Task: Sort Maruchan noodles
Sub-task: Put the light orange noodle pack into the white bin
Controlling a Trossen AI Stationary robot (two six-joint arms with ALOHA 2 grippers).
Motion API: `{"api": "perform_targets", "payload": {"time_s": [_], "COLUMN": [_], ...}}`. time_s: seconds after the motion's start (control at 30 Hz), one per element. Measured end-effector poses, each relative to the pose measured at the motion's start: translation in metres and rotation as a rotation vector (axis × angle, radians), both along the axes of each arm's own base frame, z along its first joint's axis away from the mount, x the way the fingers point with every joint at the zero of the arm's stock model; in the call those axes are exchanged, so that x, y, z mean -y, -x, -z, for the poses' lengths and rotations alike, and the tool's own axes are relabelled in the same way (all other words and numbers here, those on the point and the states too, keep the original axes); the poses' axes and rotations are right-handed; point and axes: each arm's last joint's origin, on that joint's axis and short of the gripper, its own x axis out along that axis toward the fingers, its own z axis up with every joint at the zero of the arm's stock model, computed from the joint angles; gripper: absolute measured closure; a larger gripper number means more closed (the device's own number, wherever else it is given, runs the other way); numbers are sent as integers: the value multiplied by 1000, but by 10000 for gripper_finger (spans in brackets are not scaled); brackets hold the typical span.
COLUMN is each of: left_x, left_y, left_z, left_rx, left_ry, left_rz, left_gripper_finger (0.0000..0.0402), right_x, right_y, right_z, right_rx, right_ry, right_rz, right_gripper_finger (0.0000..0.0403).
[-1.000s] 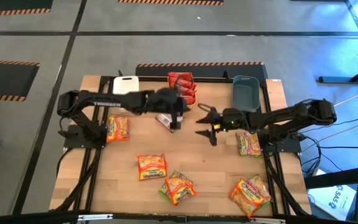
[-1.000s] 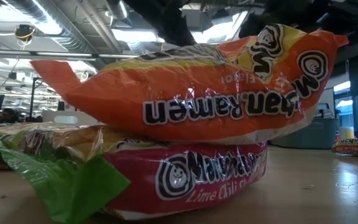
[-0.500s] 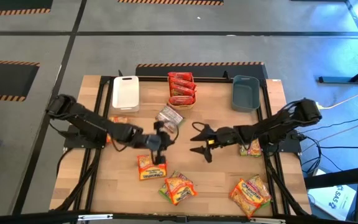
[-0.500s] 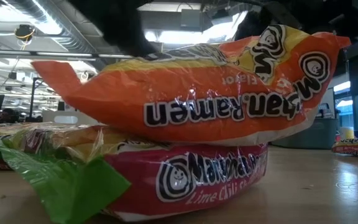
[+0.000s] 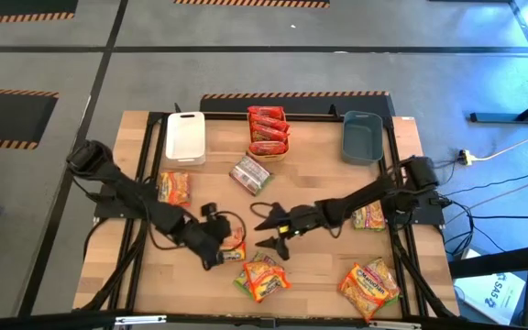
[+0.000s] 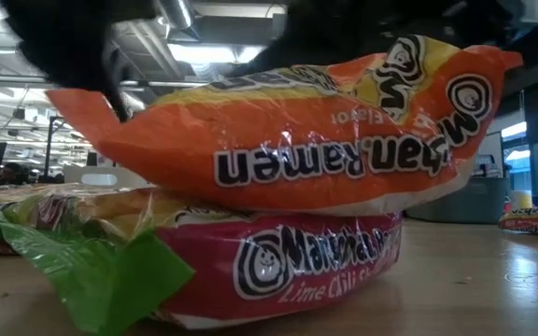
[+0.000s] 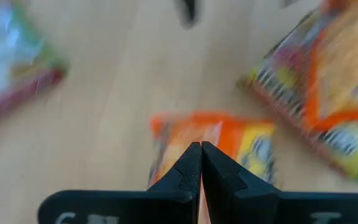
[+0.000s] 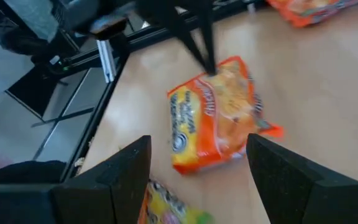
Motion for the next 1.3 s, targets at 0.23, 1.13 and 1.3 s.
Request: {"api": "perform_targets", "payload": {"time_s": [0.23,1.13,1.3], "left_x": [11,22,25], "left_y": [40,59,57], "left_z": [23,63,59], "left_rx": [-63,81,63], "left_ry": [-20,221,231], "left_rz": [-223,-204,-174], "left_gripper_finger": [395,395,395], "right_x": [-15,31,16], "right_y": [-48,-90,-62], "right_z": [15,-4,-33], "right_rx": [-68,-453,-529], "right_ry": [-8,458,556], "right_rz": [-65,96,156], "right_gripper_finger": [155,155,155]}}
